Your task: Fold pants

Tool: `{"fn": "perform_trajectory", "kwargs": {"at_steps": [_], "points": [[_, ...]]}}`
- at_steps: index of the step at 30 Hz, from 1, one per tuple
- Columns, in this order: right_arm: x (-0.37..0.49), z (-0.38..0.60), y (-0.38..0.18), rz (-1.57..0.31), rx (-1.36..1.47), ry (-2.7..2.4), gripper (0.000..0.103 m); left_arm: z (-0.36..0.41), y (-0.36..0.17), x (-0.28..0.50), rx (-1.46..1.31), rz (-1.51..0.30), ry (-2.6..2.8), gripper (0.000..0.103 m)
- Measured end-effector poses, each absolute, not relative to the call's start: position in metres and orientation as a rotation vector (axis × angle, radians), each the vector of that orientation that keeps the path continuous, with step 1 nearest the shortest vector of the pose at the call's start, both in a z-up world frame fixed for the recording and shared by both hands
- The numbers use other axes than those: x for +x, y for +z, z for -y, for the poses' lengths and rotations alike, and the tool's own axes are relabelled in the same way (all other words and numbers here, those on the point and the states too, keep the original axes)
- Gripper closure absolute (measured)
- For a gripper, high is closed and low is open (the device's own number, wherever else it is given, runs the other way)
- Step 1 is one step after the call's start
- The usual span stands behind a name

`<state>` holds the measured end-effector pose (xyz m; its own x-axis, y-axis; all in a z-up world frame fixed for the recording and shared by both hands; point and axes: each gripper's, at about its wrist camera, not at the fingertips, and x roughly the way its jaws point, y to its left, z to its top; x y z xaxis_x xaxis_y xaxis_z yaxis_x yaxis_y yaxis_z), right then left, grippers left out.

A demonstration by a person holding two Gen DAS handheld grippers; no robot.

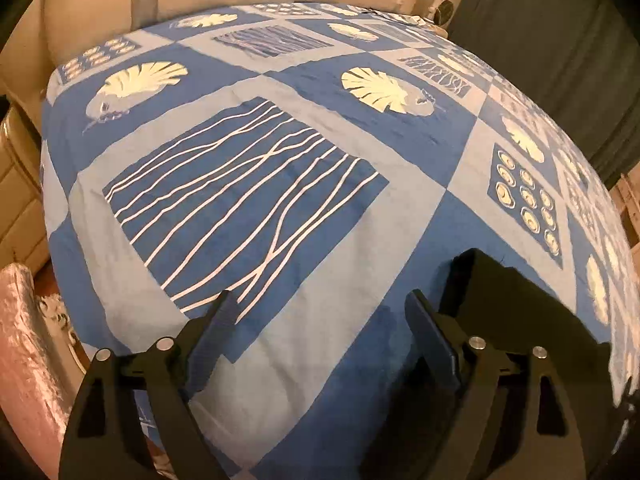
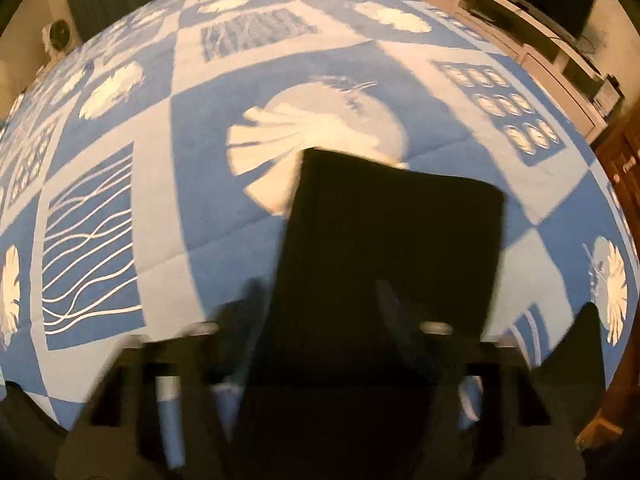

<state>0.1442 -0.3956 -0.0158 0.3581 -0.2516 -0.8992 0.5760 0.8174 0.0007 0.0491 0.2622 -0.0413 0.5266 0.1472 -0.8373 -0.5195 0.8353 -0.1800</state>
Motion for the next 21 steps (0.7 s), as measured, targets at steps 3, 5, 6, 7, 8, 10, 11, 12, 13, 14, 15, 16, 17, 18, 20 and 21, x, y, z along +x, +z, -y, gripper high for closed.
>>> {"fn": "perform_trajectory", "kwargs": {"at_steps": [3,5,6,7,8,10,11,12,13,14,15,16,17,18,20,21], "points": [[0.11,0.418,0.0,-1.008,0.477,-0.491,0.089,-0.253,-0.044,0.053,-0.362,-0.957,0.431,0.017],[0.081,0.428,0.02,-0.929,0.532,-0.466,0.091,-0.25,-0.045,0.054,-0.335,-0.959,0.437,0.017],[0.061,0.434,0.029,-0.887,0.56,-0.45,0.092,-0.251,-0.045,0.053,-0.338,-0.952,0.439,0.017],[0.033,0.442,0.04,-0.832,0.591,-0.437,0.093,-0.252,-0.044,0.052,-0.35,-0.943,0.436,0.017],[0.012,0.449,0.046,-0.797,0.611,-0.431,0.093,-0.253,-0.043,0.05,-0.37,-0.929,0.431,0.017],[-0.026,0.463,0.051,-0.749,0.657,-0.441,0.093,-0.257,-0.043,0.048,-0.404,-0.908,0.424,0.017],[-0.045,0.471,0.05,-0.729,0.69,-0.444,0.093,-0.257,-0.043,0.047,-0.412,-0.903,0.421,0.017],[-0.068,0.481,0.046,-0.713,0.73,-0.465,0.093,-0.257,-0.043,0.046,-0.409,-0.901,0.418,0.017],[-0.086,0.489,0.04,-0.704,0.767,-0.48,0.093,-0.256,-0.043,0.047,-0.402,-0.902,0.418,0.017],[-0.102,0.495,0.034,-0.696,0.806,-0.49,0.094,-0.255,-0.043,0.047,-0.392,-0.904,0.419,0.017],[-0.119,0.504,0.024,-0.703,0.849,-0.505,0.094,-0.253,-0.043,0.048,-0.381,-0.908,0.423,0.017],[-0.128,0.508,0.019,-0.711,0.868,-0.516,0.094,-0.252,-0.044,0.048,-0.371,-0.911,0.426,0.017],[-0.135,0.509,0.014,-0.72,0.876,-0.522,0.092,-0.25,-0.044,0.05,-0.358,-0.916,0.43,0.017],[-0.137,0.509,0.012,-0.736,0.875,-0.524,0.089,-0.249,-0.045,0.051,-0.345,-0.92,0.437,0.017],[-0.129,0.503,0.016,-0.746,0.852,-0.54,0.06,-0.247,-0.046,0.052,-0.335,-0.923,0.451,0.017],[-0.116,0.494,0.023,-0.739,0.82,-0.536,0.04,-0.246,-0.046,0.053,-0.331,-0.922,0.46,0.016]]}}
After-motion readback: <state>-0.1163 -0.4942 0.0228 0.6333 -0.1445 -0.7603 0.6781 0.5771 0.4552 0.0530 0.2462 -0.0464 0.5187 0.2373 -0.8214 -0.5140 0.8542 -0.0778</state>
